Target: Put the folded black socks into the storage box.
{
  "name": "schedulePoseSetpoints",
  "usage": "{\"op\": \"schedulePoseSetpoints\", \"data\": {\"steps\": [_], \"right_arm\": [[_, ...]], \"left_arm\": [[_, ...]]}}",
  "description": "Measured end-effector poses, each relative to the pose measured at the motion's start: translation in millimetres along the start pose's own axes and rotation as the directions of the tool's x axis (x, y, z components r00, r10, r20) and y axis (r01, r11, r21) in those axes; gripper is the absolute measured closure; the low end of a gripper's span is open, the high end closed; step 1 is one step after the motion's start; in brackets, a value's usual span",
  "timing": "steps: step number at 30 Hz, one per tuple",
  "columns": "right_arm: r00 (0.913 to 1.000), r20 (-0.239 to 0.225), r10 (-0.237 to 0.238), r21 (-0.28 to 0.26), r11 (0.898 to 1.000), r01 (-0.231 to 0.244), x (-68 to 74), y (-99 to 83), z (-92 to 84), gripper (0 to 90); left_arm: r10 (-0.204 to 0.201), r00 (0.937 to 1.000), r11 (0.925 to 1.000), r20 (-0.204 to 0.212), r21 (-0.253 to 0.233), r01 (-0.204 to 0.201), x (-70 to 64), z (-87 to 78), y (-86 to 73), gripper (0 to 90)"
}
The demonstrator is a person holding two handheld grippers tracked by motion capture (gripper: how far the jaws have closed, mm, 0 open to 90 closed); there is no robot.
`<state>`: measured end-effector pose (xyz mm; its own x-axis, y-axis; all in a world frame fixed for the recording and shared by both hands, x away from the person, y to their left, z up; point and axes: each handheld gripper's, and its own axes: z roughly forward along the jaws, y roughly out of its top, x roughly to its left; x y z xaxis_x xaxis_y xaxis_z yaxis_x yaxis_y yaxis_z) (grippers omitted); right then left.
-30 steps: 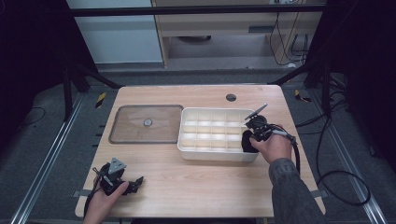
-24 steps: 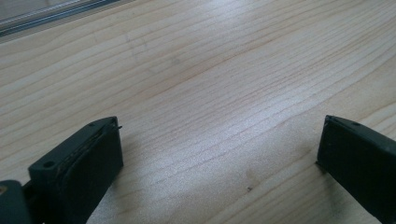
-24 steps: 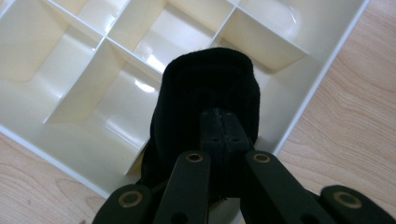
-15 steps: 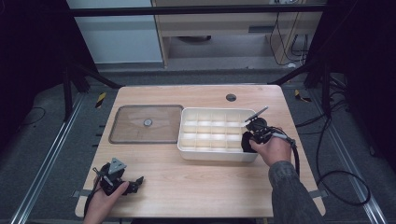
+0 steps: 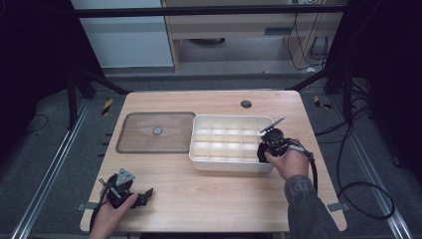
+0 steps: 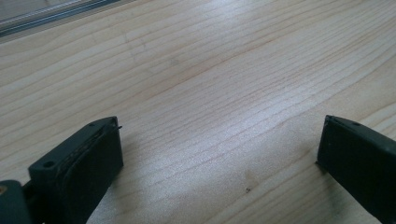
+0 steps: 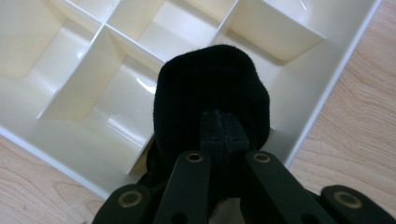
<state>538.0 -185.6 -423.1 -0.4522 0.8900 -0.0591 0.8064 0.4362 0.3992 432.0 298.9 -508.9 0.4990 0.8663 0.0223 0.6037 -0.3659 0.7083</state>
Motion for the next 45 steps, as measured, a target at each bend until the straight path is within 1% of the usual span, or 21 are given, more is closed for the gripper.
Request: {"op": "schedulePoseSetpoints", "data": {"steps": [6,11,16,21,24,28,35,45], "right_arm": [[1.0000,-0.004,0.007,-0.001,1.000,-0.007,-0.4,-1.3,1.5,90.0],[0.9998,-0.004,0.018,0.009,1.000,-0.018,-0.5,-2.3,3.1,90.0],[0.9999,0.005,0.016,0.011,1.000,-0.016,0.2,-2.5,4.6,90.0],[0.9997,0.002,0.025,0.010,1.000,-0.025,-0.3,-3.4,5.5,90.0],[0.9996,0.003,0.027,0.015,1.000,-0.027,-0.2,-3.2,5.8,90.0],[0.9998,0.004,0.018,0.014,1.000,-0.018,-0.9,-3.5,6.5,90.0],[0.9997,0.000,0.024,0.011,1.000,-0.024,-1.4,-4.0,6.8,90.0],[0.9995,-0.001,0.030,0.025,0.999,-0.030,-2.0,-3.9,9.2,90.0]], "left_arm": [[0.000,1.0000,1.0000,0.000,0.000,0.000,-0.2,0.0,0.0,0.0],[0.000,1.0000,1.0000,0.001,0.000,0.000,-0.4,0.3,0.3,0.0],[0.000,1.0000,1.0000,0.001,0.000,0.000,-0.6,0.4,0.3,0.0],[0.000,1.0000,1.0000,0.001,0.000,0.000,-0.6,0.4,0.3,0.0],[0.000,1.0000,1.0000,0.001,0.000,0.000,-0.6,0.4,0.3,0.0],[0.000,1.0000,1.0000,0.001,0.000,0.000,-0.6,0.4,0.3,0.0],[0.000,1.0000,1.0000,0.001,0.000,0.000,-0.6,0.4,0.4,0.0],[0.000,1.0000,1.0000,0.001,0.000,0.000,-0.7,0.4,0.4,0.0]]}}
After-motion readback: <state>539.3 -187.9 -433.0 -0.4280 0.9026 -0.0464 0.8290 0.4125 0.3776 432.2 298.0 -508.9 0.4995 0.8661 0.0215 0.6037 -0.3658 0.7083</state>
